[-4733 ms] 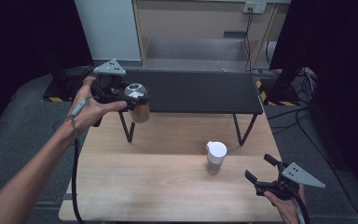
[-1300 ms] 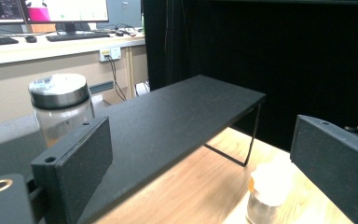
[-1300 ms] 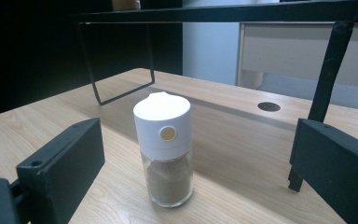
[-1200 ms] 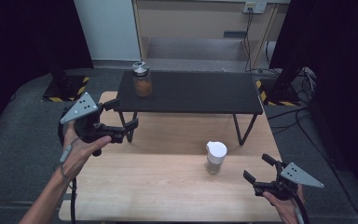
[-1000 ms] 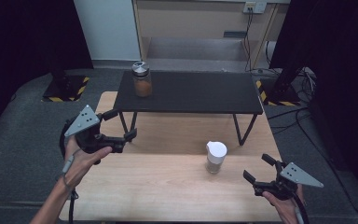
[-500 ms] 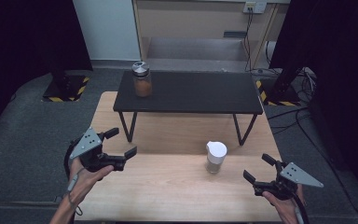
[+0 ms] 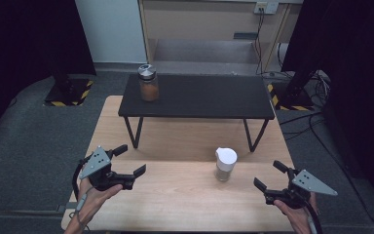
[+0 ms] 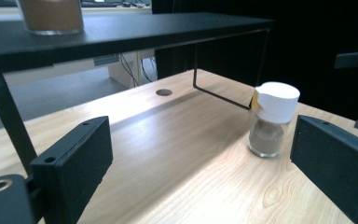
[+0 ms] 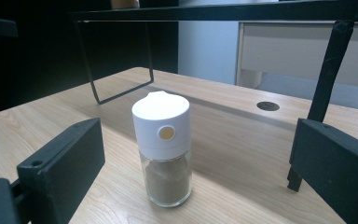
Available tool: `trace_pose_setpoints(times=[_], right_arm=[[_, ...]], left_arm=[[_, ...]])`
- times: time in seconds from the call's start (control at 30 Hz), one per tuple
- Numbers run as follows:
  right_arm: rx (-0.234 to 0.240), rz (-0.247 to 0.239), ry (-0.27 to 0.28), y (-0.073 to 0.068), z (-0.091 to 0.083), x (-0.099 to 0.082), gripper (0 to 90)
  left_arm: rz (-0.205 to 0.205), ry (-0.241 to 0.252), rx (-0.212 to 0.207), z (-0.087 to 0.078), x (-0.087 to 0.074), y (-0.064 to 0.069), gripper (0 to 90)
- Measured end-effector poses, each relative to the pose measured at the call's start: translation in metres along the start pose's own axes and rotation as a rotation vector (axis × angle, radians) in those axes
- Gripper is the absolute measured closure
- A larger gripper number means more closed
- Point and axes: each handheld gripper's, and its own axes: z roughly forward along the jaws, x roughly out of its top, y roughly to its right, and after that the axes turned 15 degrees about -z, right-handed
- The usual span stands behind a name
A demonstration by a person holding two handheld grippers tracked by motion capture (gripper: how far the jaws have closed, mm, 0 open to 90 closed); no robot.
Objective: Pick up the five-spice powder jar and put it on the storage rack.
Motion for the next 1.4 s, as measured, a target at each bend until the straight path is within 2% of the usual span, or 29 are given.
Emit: trace_pose_setpoints(times=[0.17,0.5,0.77,0.83,0.9,1.13,1.27,1.4], right_arm=[[0.0,-0.001,0.002,0.0,0.0,0.0,3.4],[0.003,-0.002,0.004,-0.001,0.0,0.0,3.4],[0.002,-0.003,0.003,-0.001,0.0,0.0,3.3],[0.0,-0.002,0.003,-0.001,-0.001,0.0,3.2],[-0.001,-0.001,0.002,-0.001,-0.001,0.0,3.1],[-0.004,0.006,0.011,-0.001,-0.002,-0.001,1.9],[-0.013,0.014,0.019,-0.001,-0.003,-0.002,1.1],[-0.029,0.021,0.028,-0.002,-0.004,-0.003,0.9]], left_arm=[[0.009,-0.024,0.004,0.002,-0.006,0.002,4.3],[-0.017,-0.011,0.01,0.002,-0.017,-0.002,4.4],[0.011,-0.011,0.04,0.002,-0.021,0.0,4.8],[0.011,-0.004,0.051,0.001,-0.022,0.001,4.8],[0.004,0.026,0.061,-0.001,-0.027,0.0,4.8],[-0.039,0.068,0.079,-0.009,-0.033,-0.003,5.3],[-0.021,0.09,0.097,-0.014,-0.036,-0.004,5.3],[-0.027,0.095,0.105,-0.018,-0.035,-0.006,5.1]])
